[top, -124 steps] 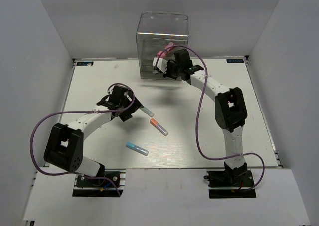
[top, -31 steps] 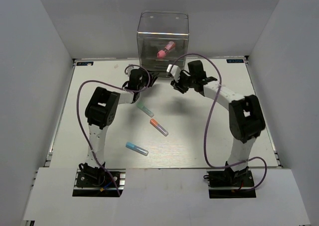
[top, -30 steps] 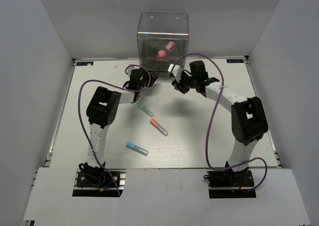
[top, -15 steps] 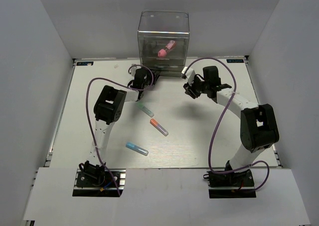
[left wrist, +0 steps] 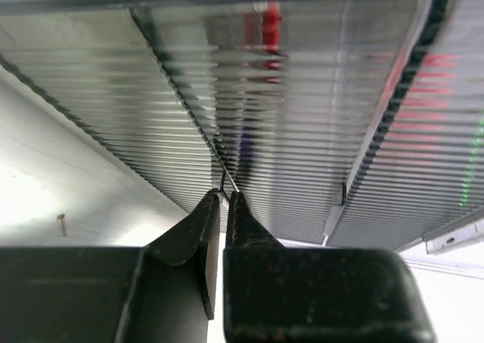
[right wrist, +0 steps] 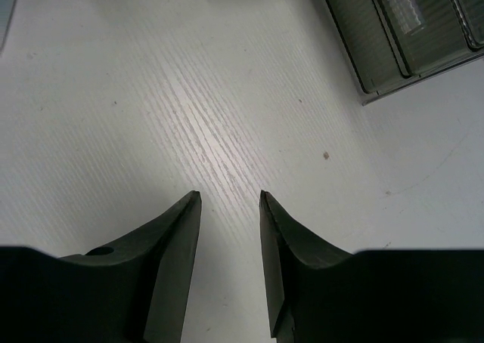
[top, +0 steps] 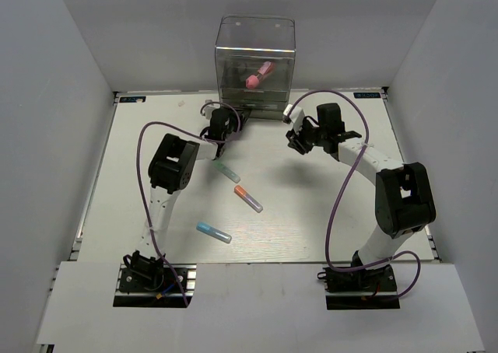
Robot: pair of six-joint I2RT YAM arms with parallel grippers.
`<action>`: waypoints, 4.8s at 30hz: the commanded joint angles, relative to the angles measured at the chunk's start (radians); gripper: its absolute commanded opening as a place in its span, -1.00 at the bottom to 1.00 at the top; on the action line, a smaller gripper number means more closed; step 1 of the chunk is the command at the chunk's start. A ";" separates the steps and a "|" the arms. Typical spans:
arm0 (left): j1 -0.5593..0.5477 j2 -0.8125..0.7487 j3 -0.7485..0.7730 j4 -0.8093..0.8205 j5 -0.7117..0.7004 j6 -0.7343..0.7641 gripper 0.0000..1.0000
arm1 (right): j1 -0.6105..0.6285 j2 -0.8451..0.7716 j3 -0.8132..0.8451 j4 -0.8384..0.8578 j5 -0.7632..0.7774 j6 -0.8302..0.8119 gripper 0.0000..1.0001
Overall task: Sort the stationery into containers
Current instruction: Open the drawer in the storage box, then pick up the pen from the center of the board, then place the pen in the drawer.
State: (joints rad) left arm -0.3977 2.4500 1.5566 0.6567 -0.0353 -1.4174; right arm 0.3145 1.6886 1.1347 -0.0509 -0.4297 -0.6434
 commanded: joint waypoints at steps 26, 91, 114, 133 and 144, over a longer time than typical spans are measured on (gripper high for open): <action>-0.027 -0.327 -0.351 0.027 0.057 0.138 0.24 | 0.058 0.059 0.167 -0.452 -0.343 -0.177 0.81; -0.020 -0.728 -0.405 -1.246 -0.003 0.169 0.75 | 0.279 0.230 0.379 -0.076 0.444 -0.096 -1.00; -0.020 -0.533 -0.239 -1.296 -0.003 0.187 0.75 | 0.222 0.522 0.668 0.006 0.476 -0.332 -1.00; -0.020 -0.436 -0.188 -1.345 -0.003 0.187 0.65 | 0.193 0.629 0.781 -0.030 0.442 -0.383 -0.26; -0.029 -0.427 -0.188 -1.345 0.006 0.216 0.20 | 0.190 0.485 0.663 -0.050 0.315 -0.213 0.22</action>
State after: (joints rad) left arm -0.4164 1.9846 1.3731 -0.6731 -0.0223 -1.2217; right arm 0.5064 2.2864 1.8305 -0.0994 -0.0360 -0.9443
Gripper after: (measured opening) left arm 0.620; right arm 0.610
